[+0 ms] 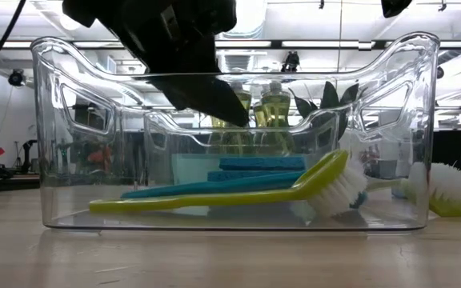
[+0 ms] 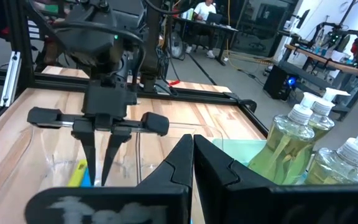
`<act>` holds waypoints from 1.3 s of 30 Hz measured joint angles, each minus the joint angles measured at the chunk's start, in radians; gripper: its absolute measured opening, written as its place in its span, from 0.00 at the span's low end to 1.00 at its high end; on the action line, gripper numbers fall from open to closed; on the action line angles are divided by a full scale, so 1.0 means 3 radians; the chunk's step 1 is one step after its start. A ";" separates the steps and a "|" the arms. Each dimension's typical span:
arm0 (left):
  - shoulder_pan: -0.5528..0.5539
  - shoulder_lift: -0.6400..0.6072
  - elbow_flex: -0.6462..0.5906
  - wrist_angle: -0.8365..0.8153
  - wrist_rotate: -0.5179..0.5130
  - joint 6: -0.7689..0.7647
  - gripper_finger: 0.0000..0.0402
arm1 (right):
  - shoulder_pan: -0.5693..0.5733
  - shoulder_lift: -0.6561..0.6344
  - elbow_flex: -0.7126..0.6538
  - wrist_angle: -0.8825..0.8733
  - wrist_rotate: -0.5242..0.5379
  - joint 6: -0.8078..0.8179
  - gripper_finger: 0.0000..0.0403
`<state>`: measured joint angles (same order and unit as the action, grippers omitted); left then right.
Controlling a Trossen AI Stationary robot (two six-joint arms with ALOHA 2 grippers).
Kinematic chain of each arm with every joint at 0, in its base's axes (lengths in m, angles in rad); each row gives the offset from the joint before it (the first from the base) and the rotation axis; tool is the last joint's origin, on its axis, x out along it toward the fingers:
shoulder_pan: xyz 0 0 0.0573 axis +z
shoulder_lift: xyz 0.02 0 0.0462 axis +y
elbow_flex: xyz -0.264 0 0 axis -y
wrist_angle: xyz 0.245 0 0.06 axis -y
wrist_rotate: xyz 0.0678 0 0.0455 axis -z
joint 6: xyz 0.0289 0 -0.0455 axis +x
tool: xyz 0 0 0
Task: Pick & Place Kitchen Sink Supplies
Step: Put the red dish brush into the bottom transparent bin
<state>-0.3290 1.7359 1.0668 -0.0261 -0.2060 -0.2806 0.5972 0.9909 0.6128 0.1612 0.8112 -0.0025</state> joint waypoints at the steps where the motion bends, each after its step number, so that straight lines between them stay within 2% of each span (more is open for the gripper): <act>1: 0.0000 -0.0001 -0.0004 0.0022 -0.0013 -0.0030 0.11 | 0.0000 0.0000 0.0000 0.0001 0.0000 0.0004 0.02; 8: 0.0000 -0.0015 -0.0009 0.0352 -0.0011 -0.0110 0.14 | 0.0000 0.0000 0.0000 0.0000 0.0000 0.0000 0.02; 14: -0.0004 -0.0211 -0.0054 -0.0042 -0.0044 -0.0118 0.20 | 0.0000 0.0000 0.0000 0.0001 0.0001 -0.0071 0.02; 22: -0.0003 -0.0402 -0.0088 -0.0265 -0.0040 -0.0329 0.19 | 0.0000 0.0001 0.0000 -0.0009 0.0001 -0.0075 0.02; 27: -0.0050 -0.0702 -0.0089 -0.0291 -0.0044 -0.0134 0.19 | 0.0000 0.0001 0.0000 -0.0022 0.0001 -0.0103 0.02; 33: -0.0167 -0.1226 -0.0231 -0.0270 -0.0168 0.0060 0.13 | 0.0000 0.0001 -0.0001 -0.0026 0.0001 -0.0083 0.02; 37: -0.0206 -0.1619 -0.0526 -0.0278 -0.0210 0.0042 0.03 | 0.0000 0.0000 0.0000 -0.0027 0.0000 -0.0086 0.02; 39: -0.0214 -0.1848 -0.0722 -0.0228 -0.0222 0.0032 0.01 | 0.0000 0.0001 0.0000 -0.0026 0.0001 -0.0045 0.02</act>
<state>-0.3931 1.1814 0.8501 -0.0945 -0.2725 -0.2710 0.5972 0.9911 0.6127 0.1534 0.8116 -0.0160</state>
